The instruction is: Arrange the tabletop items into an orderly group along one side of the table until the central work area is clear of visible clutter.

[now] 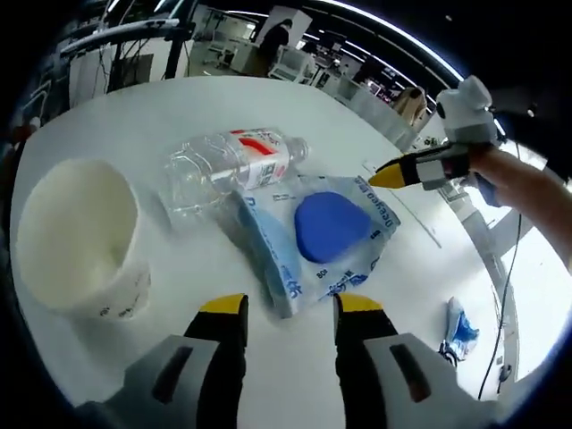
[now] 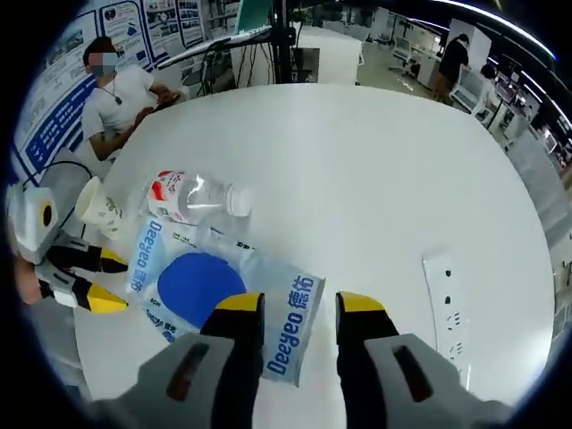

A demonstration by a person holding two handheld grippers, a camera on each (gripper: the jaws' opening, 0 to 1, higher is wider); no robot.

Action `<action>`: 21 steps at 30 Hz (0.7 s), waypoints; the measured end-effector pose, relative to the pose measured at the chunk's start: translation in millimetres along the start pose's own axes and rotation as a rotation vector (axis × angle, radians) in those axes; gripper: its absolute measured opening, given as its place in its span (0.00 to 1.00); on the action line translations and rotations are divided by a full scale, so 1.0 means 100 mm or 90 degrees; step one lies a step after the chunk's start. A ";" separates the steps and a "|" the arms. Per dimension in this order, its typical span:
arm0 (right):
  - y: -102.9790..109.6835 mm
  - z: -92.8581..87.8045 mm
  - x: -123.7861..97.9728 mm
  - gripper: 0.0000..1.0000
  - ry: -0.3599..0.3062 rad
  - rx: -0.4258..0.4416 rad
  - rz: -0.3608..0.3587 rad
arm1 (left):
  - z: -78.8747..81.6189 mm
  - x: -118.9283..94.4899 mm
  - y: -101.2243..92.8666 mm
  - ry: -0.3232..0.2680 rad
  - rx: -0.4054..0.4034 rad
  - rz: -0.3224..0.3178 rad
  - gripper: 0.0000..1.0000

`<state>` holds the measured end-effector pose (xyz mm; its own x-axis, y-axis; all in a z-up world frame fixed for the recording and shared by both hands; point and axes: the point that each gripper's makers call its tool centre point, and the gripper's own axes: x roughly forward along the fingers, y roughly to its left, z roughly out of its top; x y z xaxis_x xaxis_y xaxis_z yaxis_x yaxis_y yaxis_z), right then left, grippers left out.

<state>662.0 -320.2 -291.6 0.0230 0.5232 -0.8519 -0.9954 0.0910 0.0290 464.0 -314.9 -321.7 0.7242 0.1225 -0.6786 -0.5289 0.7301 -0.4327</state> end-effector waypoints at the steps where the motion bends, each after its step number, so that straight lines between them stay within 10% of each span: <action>1: 0.00 -0.01 0.02 0.29 0.001 0.003 0.001 | 0.00 0.01 0.00 0.001 0.001 -0.002 0.34; 21: -0.08 -0.13 0.24 0.14 -0.001 0.129 0.034 | 0.06 0.09 0.04 -0.005 -0.008 0.000 0.15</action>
<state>669.4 -319.2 -319.1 -0.0284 0.5331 -0.8456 -0.9563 0.2318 0.1782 471.3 -307.2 -326.1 0.7283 0.1276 -0.6733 -0.5339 0.7216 -0.4407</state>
